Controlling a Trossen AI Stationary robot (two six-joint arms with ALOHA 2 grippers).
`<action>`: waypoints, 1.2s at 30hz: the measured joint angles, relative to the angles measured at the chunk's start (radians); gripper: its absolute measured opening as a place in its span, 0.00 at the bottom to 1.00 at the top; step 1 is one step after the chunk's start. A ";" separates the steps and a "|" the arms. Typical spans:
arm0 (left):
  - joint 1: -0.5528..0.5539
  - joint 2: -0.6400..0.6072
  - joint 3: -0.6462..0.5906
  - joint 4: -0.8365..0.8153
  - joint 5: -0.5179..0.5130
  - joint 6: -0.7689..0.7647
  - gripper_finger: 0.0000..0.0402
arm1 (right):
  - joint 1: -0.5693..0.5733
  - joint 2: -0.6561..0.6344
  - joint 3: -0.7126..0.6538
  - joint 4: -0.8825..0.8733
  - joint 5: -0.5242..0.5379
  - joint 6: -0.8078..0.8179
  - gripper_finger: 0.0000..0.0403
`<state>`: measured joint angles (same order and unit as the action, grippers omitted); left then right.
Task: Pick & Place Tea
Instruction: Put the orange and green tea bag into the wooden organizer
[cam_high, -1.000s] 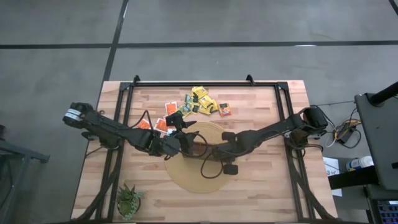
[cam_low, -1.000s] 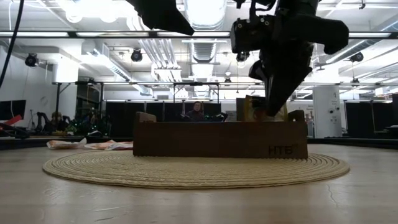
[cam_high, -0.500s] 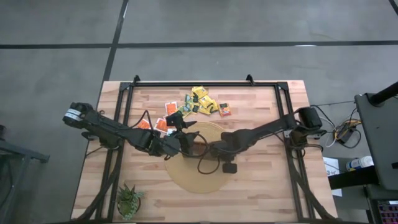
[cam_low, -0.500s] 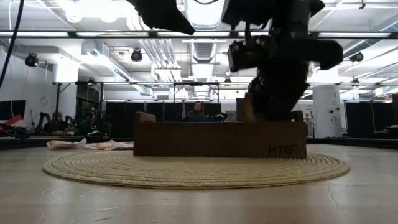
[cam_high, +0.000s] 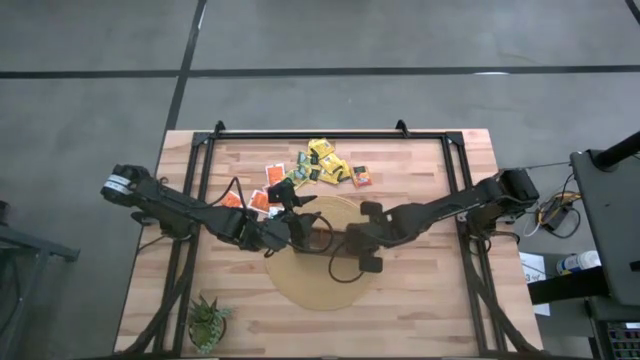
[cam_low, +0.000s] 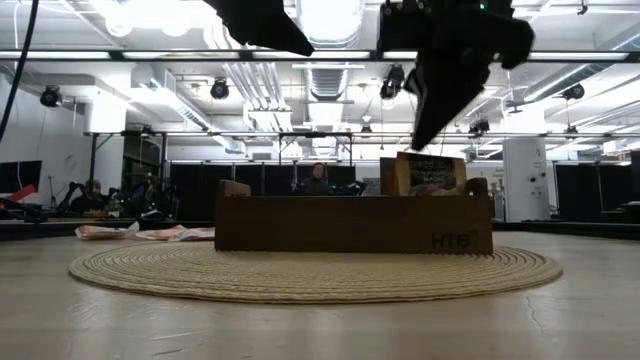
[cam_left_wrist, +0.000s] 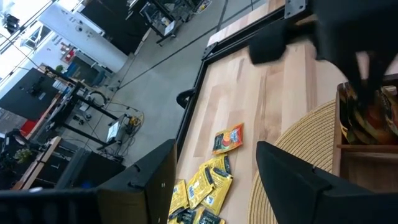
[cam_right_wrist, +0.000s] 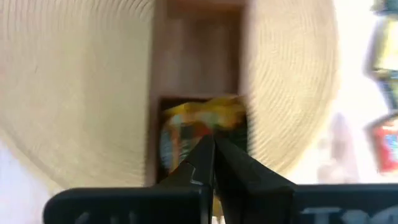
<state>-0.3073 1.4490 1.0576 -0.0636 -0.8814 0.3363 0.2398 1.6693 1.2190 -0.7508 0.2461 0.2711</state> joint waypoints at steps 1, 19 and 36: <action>0.000 0.000 0.000 0.000 0.000 0.000 0.54 | 0.000 -0.006 0.000 0.001 0.016 0.011 0.02; 0.000 0.000 0.000 0.000 0.001 0.000 0.54 | -0.002 0.008 -0.039 0.009 -0.023 0.013 0.02; 0.000 0.000 0.000 -0.006 0.002 -0.003 0.54 | 0.036 -0.168 -0.059 0.015 0.461 0.023 0.02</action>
<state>-0.3073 1.4490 1.0576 -0.0693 -0.8799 0.3336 0.2762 1.5017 1.1603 -0.7363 0.7068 0.2945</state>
